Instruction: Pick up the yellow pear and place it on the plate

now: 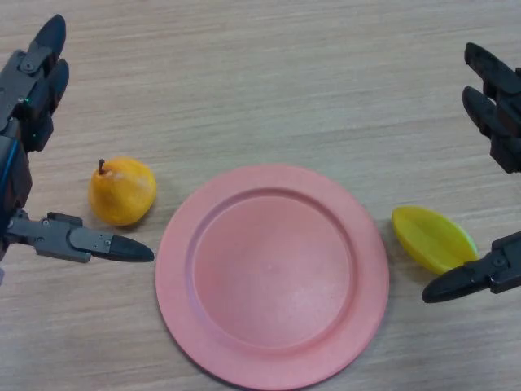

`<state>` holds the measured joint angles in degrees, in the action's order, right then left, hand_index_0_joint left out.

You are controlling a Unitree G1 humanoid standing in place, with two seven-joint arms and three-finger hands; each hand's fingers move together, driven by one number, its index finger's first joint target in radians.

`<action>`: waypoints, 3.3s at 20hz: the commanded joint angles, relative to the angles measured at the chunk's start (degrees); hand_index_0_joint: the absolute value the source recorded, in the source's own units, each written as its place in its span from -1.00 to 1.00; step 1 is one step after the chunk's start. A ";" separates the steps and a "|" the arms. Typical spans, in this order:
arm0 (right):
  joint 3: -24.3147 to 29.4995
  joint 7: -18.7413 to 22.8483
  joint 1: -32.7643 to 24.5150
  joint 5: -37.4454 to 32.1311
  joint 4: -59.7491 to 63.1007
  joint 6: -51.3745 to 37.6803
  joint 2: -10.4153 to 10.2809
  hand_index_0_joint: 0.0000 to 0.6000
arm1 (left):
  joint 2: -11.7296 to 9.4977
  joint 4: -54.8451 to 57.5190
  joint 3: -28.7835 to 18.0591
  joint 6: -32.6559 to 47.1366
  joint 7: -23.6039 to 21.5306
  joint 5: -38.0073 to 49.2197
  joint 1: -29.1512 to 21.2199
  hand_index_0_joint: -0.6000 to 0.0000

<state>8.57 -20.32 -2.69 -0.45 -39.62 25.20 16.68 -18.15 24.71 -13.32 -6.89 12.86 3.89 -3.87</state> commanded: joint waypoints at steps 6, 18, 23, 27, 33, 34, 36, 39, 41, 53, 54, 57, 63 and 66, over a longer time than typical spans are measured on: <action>4.66 2.26 -1.76 -5.67 -5.77 -0.31 1.52 -1.00 | -2.51 3.94 -5.47 4.90 -1.75 3.68 -1.60 1.00; 6.62 3.35 0.98 -6.27 -8.48 0.82 0.61 -1.00 | -7.34 -28.71 -2.93 20.05 -4.44 1.19 -10.26 1.00; 7.43 4.22 1.64 -7.73 -9.60 2.88 0.30 -1.00 | -7.77 -43.01 0.33 24.21 -5.13 0.13 -14.99 1.00; 8.39 3.78 2.47 -7.27 -10.51 2.91 0.31 -1.00 | -7.74 -55.33 2.75 29.99 -6.56 -2.63 -20.87 1.00; 10.17 3.50 1.40 -7.18 -10.66 3.16 1.03 -1.00 | -6.92 -71.76 5.38 39.07 -7.37 -5.18 -28.84 1.00; 10.53 3.59 1.31 -7.52 -10.86 3.75 1.08 -1.00 | -6.56 -74.05 5.80 40.40 -8.08 -5.81 -29.83 1.00; 11.12 3.79 1.49 -8.02 -11.30 4.50 1.03 -1.00 | -5.95 -78.04 6.86 42.30 -9.23 -7.54 -31.42 0.83; 12.50 4.55 1.13 -9.23 -12.00 5.36 1.02 -1.00 | -5.34 -81.60 8.30 43.53 -9.31 -10.13 -32.67 0.33; 12.82 4.84 1.31 -9.84 -12.46 5.90 1.13 -1.00 | -5.06 -84.14 8.86 45.71 -11.29 -12.74 -33.55 -0.50; 12.64 5.83 1.50 -9.84 -15.41 7.34 1.13 -1.00 | -5.33 -72.58 7.13 46.54 -12.33 -12.77 -30.43 -1.00; 12.67 5.85 1.43 -9.74 -15.53 7.35 1.22 -1.00 | -4.92 -67.35 7.10 44.26 -10.88 -11.10 -28.83 -1.00; 12.94 6.21 2.04 -9.76 -15.68 6.34 0.39 -1.00 | -1.74 -43.39 8.05 30.23 -4.32 -4.04 -20.56 -1.00; 13.48 7.92 1.77 -11.58 -15.80 7.00 0.55 -1.00 | 4.30 -24.65 16.40 23.31 1.58 -16.51 -10.12 -1.00; 13.36 8.28 1.94 -11.77 -16.19 6.72 0.71 -1.00 | 6.62 -29.70 19.39 27.73 -1.62 -20.35 -9.99 -1.00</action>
<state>17.63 -13.98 0.31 -10.18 -52.94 37.36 15.96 -10.86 -8.77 8.51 13.11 14.54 -17.35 -11.66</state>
